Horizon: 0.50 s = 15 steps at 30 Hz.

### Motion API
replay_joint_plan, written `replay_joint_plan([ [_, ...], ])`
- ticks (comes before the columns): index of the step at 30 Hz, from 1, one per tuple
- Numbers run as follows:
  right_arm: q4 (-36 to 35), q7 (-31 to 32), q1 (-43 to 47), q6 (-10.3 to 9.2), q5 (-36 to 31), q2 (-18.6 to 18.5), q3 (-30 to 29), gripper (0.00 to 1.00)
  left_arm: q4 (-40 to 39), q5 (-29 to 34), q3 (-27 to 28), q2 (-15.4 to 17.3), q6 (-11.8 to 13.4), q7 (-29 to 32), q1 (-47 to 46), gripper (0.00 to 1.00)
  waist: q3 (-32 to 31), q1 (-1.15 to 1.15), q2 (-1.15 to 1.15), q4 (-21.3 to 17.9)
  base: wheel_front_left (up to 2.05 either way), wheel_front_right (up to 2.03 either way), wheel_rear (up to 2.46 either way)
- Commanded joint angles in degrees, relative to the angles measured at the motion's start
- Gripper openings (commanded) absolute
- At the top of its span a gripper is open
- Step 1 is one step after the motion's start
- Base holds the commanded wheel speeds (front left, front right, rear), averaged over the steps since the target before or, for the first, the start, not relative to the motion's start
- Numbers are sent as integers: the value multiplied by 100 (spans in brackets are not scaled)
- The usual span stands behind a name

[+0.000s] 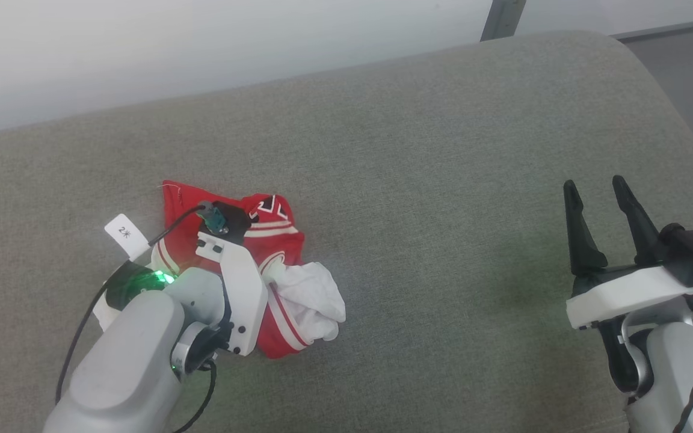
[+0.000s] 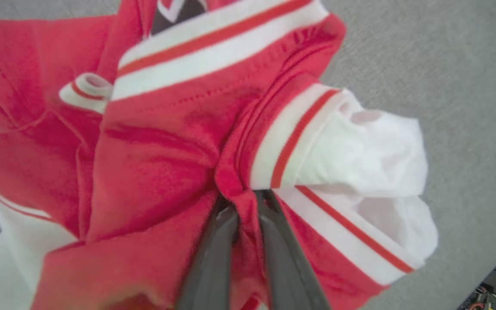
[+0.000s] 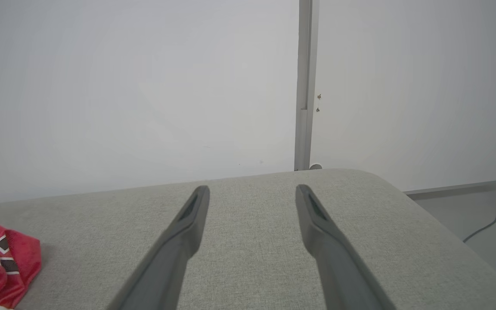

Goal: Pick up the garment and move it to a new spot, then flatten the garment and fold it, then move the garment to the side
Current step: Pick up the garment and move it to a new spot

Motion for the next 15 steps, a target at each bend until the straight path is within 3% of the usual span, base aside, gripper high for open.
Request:
replay_joint_plan([
  [1, 21, -29, -64, -2, 18, 9, 17, 100, 133, 43, -34, -27, -27, -41, -44, 0, -6, 0, 0, -4, 0, 0, 0],
  [4, 67, -40, -88, -2, 29, -1, 38, 100, 477, 39, -104, -107, -88, -102, -103, 2, -25, 0, 0, -4, 0, 0, 0],
  [6, 94, -42, -99, -2, 36, -11, 45, 100, 638, 51, -135, -133, -122, -160, -161, 31, -36, 0, 0, 4, 0, 0, 0],
  [8, 113, -47, -100, -2, 43, -25, 40, 100, 737, 33, -153, -172, -171, -229, -229, 49, -47, 0, 0, 19, 0, 0, 0],
  [9, 118, -49, -96, -2, 46, -29, 32, 100, 766, 20, -147, -176, -193, -278, -279, 89, -54, 0, 0, 34, 0, 0, 0],
  [10, 119, -51, -88, -2, 45, -35, 21, 100, 780, 21, -142, -177, -211, -321, -317, 100, -64, 0, 0, 52, 0, 0, 0],
  [15, 100, -56, -31, -2, 41, -64, -32, 100, 695, 2, -95, -103, -275, -510, -464, 100, -146, 0, 0, 187, 0, 0, 0],
])
